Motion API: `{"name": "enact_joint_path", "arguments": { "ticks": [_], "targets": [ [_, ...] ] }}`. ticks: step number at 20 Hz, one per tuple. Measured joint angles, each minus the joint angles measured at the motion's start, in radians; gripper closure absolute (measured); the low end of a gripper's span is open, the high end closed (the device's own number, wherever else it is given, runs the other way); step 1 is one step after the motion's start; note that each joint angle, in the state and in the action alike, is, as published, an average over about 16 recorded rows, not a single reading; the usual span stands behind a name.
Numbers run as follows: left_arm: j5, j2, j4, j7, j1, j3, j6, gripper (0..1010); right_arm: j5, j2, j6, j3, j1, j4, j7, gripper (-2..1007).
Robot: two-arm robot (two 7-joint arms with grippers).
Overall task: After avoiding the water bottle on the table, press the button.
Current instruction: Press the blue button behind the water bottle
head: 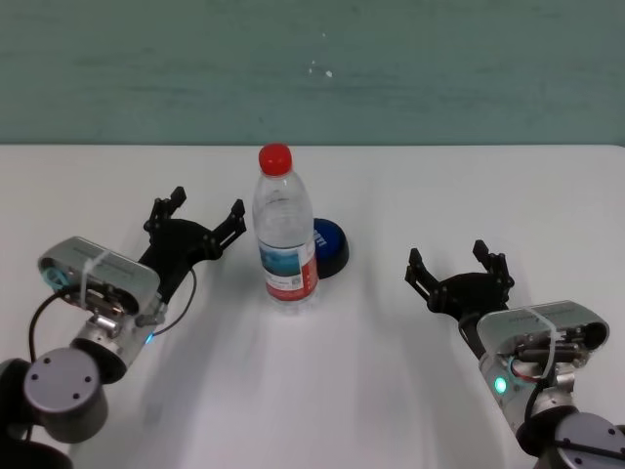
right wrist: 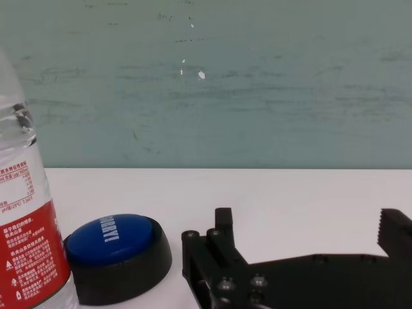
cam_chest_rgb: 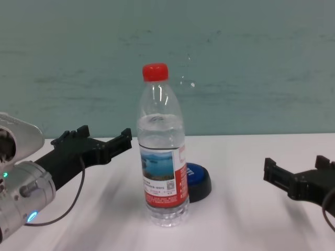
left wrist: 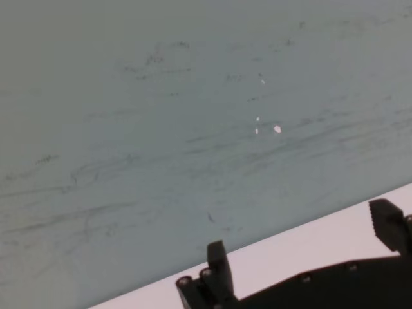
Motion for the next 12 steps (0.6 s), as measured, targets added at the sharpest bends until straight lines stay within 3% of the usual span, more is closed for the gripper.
{"name": "enact_joint_path", "arguments": {
  "ticks": [12],
  "targets": [
    [0.014, -0.007, 0.031, 0.006, -0.023, 0.01, -0.009, 0, 0.0, 0.0, 0.0, 0.0, 0.0, 0.0, 0.0, 1]
  ]
}}
